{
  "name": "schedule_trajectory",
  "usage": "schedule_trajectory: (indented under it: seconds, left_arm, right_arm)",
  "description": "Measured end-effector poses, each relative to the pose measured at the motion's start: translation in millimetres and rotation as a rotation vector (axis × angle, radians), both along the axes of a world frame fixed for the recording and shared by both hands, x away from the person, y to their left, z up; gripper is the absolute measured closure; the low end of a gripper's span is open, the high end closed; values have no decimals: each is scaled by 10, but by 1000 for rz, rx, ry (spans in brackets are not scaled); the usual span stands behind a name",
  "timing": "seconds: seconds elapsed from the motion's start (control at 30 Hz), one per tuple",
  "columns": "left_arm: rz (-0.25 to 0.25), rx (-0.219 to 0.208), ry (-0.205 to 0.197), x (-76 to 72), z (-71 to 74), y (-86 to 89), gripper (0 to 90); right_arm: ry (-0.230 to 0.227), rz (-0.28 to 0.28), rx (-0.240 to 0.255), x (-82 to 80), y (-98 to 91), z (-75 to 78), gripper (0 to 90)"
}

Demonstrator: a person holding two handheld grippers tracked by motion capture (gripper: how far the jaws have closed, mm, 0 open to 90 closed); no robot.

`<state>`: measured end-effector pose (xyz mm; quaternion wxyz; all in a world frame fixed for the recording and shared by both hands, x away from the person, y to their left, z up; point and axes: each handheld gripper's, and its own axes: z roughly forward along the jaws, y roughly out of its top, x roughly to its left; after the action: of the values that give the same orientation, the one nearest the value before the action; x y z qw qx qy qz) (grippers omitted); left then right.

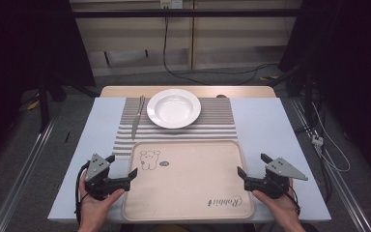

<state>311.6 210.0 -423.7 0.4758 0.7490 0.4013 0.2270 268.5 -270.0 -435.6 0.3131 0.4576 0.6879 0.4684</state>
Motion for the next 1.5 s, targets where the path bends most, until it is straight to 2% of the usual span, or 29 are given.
schedule_trajectory:
  seconds: [0.1, 0.17, 0.23, 0.27, 0.3, 0.4, 0.53, 0.63, 0.7, 0.8, 0.9, 1.03, 1.1, 1.17, 1.27, 1.37, 1.43, 1.5]
  left_arm:
    - [2, 15, -2, 41, 3, -12, 67]
    - [3, 4, 12, 70, -3, -19, 63]
    - [-9, -41, 64, 82, -16, -7, 64]
    - [-29, -61, 109, 73, -30, -14, 64]
    - [-29, -61, 109, 73, -30, -14, 64]
    - [-27, -36, 91, 64, -10, -39, 66]
    - [-26, -17, 86, 96, 18, -46, 76]
    - [-24, 33, 87, 164, 44, -68, 80]
    - [-20, 24, 92, 214, 55, -67, 80]
    - [-14, 38, 99, 285, 58, -80, 85]
    - [-15, 34, 110, 375, 78, -97, 95]
    - [-11, 59, 98, 461, 114, -134, 96]
    - [2, 106, 81, 495, 133, -147, 89]
    - [2, 117, 94, 547, 143, -143, 102]
    - [13, 99, 123, 638, 148, -131, 96]
    - [19, 132, 167, 732, 169, -162, 78]
    - [17, 119, 172, 786, 201, -170, 80]
    - [16, 125, 172, 838, 226, -182, 82]
  right_arm:
    - [1, 2, 2, 4, -4, 0, 54]
    - [6, 5, 2, 9, -8, 0, 52]
    - [8, 4, -4, 13, -7, -2, 51]
    - [10, 2, -9, 14, -7, -4, 51]
    - [14, 3, -8, 16, -9, -5, 47]
    - [16, 2, -6, 17, -12, -7, 47]
    - [16, 7, -8, 17, -8, -5, 49]
    - [16, 3, -10, 22, -7, -7, 47]
    - [18, 2, -8, 29, -8, -10, 50]
    - [23, 1, -13, 45, -8, -20, 50]
    - [24, 2, -11, 49, -7, -21, 50]
    - [24, 7, -12, 63, 8, -16, 50]
    - [32, 13, -15, 94, 31, -29, 52]
    - [44, 15, -12, 105, 35, -37, 51]
    - [41, 15, -11, 104, 31, -35, 51]
    - [35, 21, -12, 91, 35, -27, 50]
    - [33, 25, -11, 85, 40, -22, 52]
    - [33, 26, -13, 89, 44, -23, 53]
